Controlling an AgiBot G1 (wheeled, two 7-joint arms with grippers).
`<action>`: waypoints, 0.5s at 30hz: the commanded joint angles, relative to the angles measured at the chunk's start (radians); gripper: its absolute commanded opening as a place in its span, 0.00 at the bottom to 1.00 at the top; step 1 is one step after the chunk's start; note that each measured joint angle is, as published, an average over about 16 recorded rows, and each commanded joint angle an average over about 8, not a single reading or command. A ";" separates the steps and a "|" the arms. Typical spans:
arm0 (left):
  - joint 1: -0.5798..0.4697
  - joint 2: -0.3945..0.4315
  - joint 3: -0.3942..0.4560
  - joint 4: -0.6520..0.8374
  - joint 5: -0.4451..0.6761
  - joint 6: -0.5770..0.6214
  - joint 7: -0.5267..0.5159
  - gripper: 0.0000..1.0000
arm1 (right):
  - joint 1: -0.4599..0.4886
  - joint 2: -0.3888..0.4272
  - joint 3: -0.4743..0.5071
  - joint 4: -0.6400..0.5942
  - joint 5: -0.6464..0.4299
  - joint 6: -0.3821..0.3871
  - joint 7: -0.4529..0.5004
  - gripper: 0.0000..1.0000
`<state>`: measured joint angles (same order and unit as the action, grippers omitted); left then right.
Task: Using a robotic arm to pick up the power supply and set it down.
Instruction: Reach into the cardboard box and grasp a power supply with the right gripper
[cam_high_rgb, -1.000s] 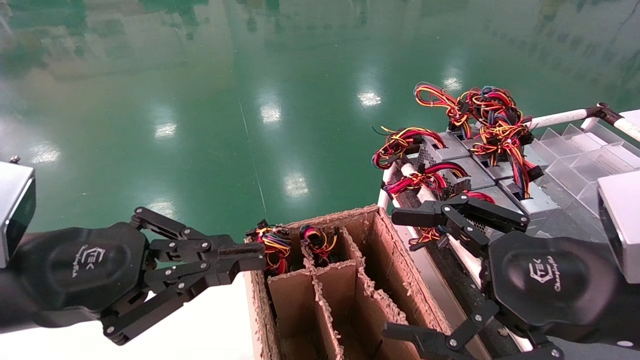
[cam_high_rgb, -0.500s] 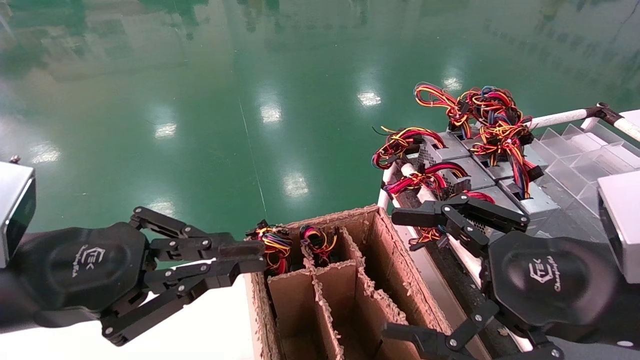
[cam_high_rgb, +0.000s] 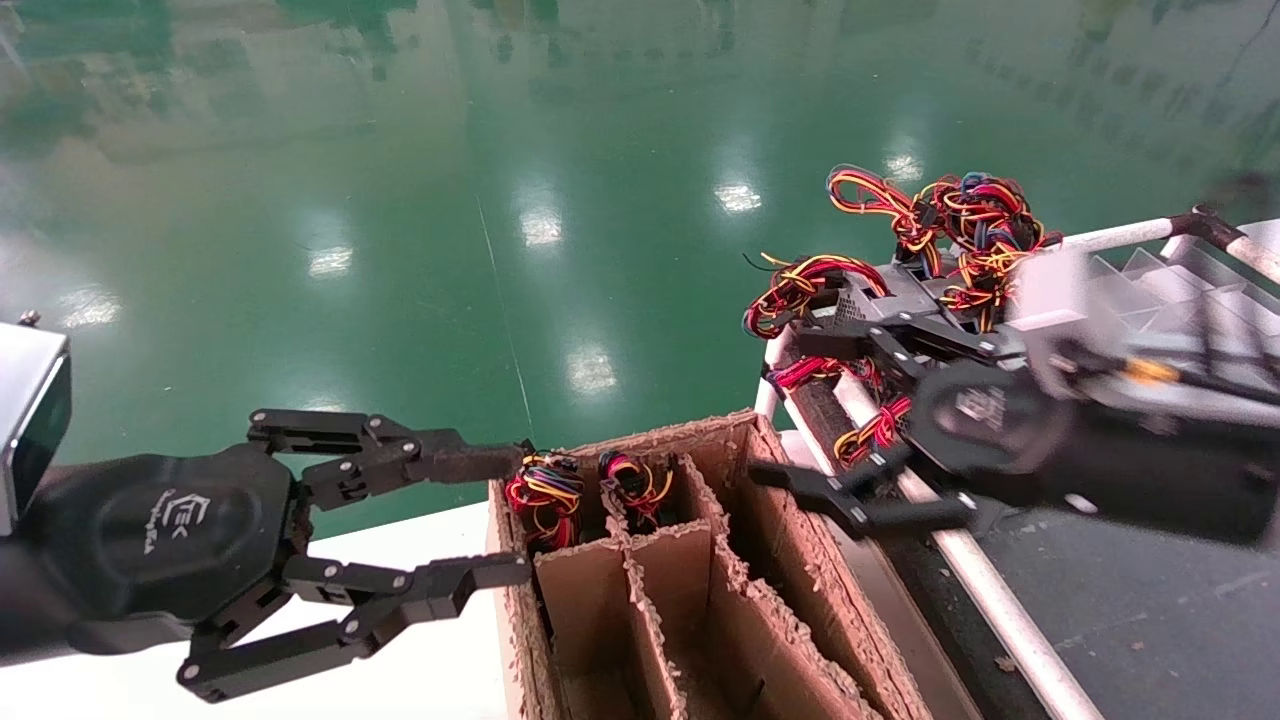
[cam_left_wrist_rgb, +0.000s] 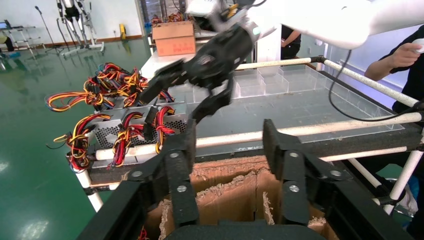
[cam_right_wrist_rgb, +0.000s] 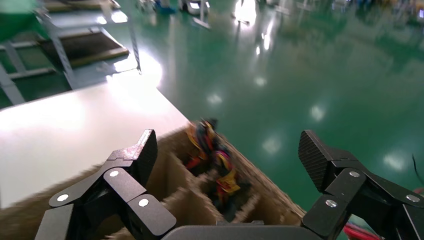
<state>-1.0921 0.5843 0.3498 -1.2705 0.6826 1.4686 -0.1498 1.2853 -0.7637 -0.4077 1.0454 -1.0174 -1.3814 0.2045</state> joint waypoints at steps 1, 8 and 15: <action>0.000 0.000 0.000 0.000 0.000 0.000 0.000 1.00 | 0.048 -0.034 -0.028 -0.047 -0.052 0.012 0.009 1.00; 0.000 0.000 0.000 0.000 0.000 0.000 0.000 1.00 | 0.184 -0.207 -0.137 -0.282 -0.195 -0.007 -0.010 1.00; 0.000 0.000 0.000 0.000 0.000 0.000 0.000 1.00 | 0.255 -0.343 -0.184 -0.492 -0.258 -0.003 -0.104 0.38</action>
<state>-1.0922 0.5843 0.3501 -1.2705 0.6824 1.4686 -0.1497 1.5357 -1.0978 -0.5870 0.5637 -1.2690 -1.3869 0.1014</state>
